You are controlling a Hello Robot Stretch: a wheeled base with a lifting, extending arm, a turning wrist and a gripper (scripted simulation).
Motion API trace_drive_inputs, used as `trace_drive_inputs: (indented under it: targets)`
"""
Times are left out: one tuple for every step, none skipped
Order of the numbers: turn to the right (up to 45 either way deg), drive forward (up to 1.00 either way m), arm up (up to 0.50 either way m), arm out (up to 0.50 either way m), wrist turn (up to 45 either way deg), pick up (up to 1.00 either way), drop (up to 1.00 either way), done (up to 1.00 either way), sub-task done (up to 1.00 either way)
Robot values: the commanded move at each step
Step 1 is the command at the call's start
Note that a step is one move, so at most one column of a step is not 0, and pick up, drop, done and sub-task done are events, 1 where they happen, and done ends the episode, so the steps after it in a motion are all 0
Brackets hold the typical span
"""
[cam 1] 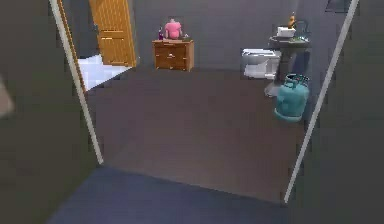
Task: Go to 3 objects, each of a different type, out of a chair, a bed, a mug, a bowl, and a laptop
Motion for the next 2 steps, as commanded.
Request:
trace_drive_inputs:
  targets:
    - [-15.0,0.0,0.0,0.0,0.0,0.0,0.0,0.0,0.0]
    - [0.0,0.15,0.0,0.0,0.0,0.0,0.0,0.0,0.0]
